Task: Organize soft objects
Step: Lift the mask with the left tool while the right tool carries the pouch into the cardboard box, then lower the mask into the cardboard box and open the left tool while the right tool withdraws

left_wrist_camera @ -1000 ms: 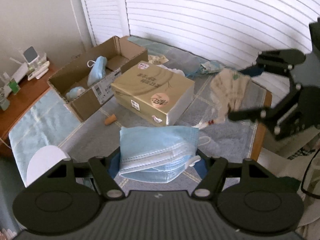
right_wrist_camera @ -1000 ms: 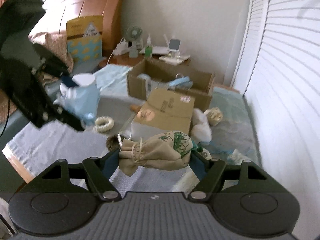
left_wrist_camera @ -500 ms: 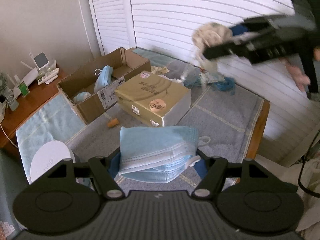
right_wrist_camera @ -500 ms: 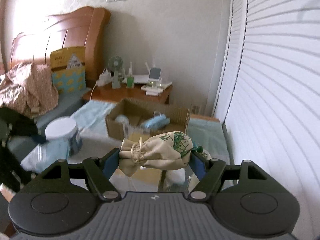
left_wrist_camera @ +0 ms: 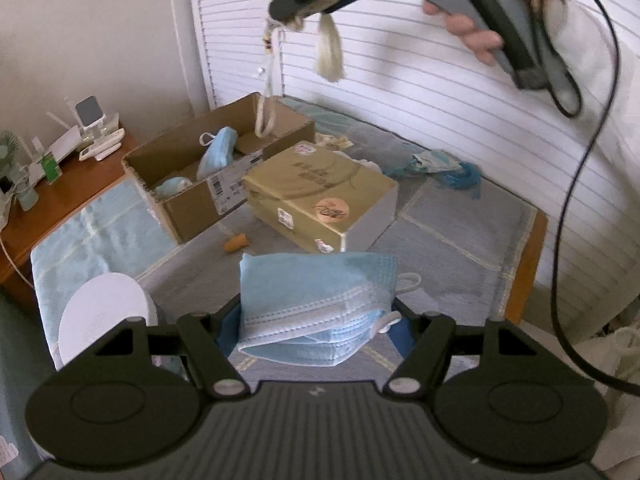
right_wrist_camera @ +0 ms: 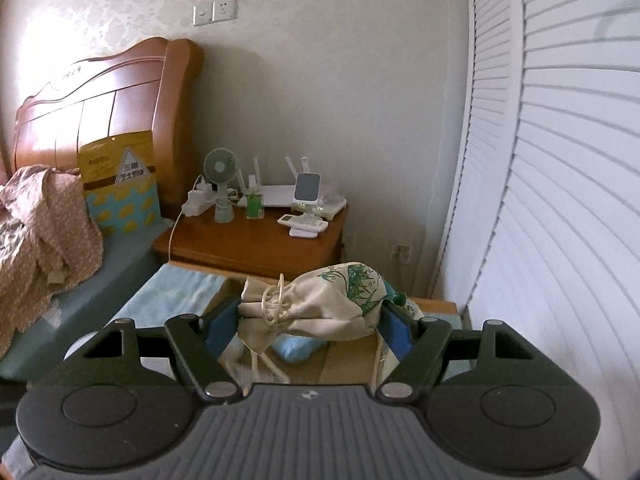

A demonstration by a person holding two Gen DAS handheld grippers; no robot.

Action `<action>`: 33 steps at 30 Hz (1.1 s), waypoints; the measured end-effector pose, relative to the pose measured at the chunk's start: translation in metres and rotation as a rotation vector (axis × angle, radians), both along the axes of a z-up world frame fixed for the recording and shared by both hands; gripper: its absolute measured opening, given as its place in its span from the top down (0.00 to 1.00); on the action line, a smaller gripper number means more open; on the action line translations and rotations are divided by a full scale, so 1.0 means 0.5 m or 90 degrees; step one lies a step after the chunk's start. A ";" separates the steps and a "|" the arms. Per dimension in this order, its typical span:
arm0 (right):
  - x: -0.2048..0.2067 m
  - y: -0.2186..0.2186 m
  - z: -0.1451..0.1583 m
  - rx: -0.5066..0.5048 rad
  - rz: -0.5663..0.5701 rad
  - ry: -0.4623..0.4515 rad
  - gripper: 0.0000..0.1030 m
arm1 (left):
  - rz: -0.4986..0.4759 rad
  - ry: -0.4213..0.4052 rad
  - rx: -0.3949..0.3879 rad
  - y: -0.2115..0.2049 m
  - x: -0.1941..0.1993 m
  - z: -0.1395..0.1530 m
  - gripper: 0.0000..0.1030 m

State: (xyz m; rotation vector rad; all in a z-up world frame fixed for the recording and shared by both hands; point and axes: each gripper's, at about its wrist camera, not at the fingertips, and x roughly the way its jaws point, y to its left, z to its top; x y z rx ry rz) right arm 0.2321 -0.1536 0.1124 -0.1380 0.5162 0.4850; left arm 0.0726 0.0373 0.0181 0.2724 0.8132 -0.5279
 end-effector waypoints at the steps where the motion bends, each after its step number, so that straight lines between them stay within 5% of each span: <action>1: 0.021 0.008 0.000 0.003 0.004 0.008 0.24 | 0.003 0.002 -0.002 0.004 0.003 -0.002 0.31; 12: 0.164 0.053 -0.083 0.093 0.012 0.152 0.24 | 0.030 0.021 -0.003 0.027 0.037 -0.021 0.31; 20: 0.202 0.041 -0.165 0.056 -0.037 0.218 0.17 | 0.028 0.030 -0.003 0.030 0.051 -0.030 0.31; 23: 0.190 0.027 -0.171 0.048 -0.046 0.212 0.06 | 0.029 0.031 -0.002 0.029 0.054 -0.031 0.31; 33: 0.092 0.000 -0.160 0.008 -0.051 0.144 0.00 | 0.031 0.019 0.009 0.015 0.072 -0.014 0.31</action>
